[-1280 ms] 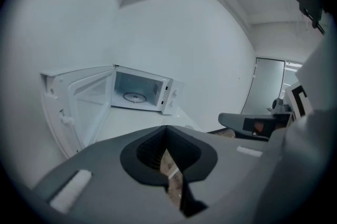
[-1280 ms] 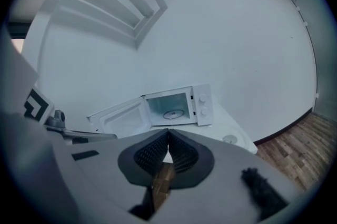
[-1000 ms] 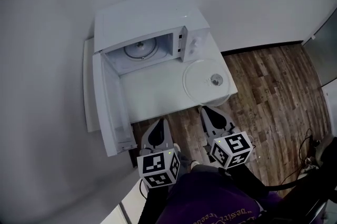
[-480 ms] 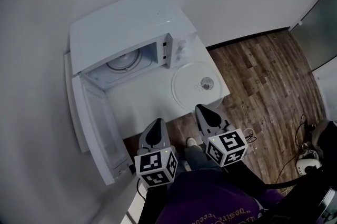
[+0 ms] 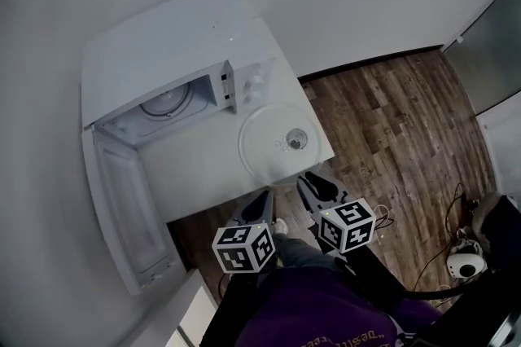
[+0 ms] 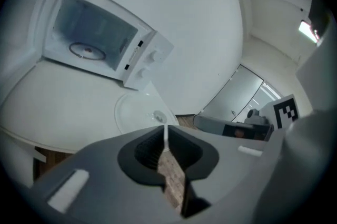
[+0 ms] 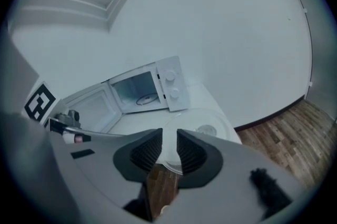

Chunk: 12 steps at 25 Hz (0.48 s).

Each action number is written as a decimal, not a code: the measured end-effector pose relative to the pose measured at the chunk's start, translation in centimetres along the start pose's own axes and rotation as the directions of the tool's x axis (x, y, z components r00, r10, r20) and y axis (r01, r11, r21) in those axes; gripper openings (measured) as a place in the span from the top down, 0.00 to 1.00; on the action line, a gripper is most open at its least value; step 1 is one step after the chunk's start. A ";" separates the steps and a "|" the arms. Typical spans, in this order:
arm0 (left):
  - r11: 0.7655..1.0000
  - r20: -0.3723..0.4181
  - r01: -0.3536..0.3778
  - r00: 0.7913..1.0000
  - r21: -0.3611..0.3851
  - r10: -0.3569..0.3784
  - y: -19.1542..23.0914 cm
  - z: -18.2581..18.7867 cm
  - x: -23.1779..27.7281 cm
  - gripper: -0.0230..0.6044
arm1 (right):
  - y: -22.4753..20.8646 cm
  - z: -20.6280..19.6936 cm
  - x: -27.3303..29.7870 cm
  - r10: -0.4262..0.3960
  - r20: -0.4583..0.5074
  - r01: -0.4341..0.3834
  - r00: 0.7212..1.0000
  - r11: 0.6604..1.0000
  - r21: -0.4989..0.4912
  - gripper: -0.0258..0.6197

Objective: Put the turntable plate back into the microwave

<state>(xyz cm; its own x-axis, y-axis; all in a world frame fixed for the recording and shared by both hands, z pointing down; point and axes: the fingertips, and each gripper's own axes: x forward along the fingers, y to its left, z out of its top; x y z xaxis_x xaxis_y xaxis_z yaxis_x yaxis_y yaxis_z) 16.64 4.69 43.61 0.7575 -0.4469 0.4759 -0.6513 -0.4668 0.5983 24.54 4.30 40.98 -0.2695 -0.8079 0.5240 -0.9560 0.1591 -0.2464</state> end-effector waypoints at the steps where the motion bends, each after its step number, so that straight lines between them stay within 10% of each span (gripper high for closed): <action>1: 0.999 0.000 0.037 0.999 -0.023 -0.037 -0.6 -0.5 0.8 0.83 | -0.9 -0.6 -0.1 -0.001 -0.013 0.001 1.000 1.000 0.019 0.83; 3: 0.992 -0.001 0.097 0.995 -0.081 -0.097 -1.7 -1.5 2.3 0.57 | -2.8 -1.7 -0.2 -0.005 -0.034 0.007 0.999 0.997 0.074 0.81; 12: 0.960 -0.044 0.006 0.999 -0.279 -0.020 1.8 -6.4 5.8 0.47 | -9.8 -6.4 0.9 0.014 -0.111 0.025 0.994 0.939 0.342 0.75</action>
<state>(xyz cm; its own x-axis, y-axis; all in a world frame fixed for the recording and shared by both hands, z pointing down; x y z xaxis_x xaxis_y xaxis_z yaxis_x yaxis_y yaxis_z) 20.13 6.19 51.58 0.7713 -0.4035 0.4922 -0.6080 -0.2384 0.7573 32.91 5.65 49.02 -0.2940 -0.7378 0.6077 -0.8653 -0.0646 -0.4971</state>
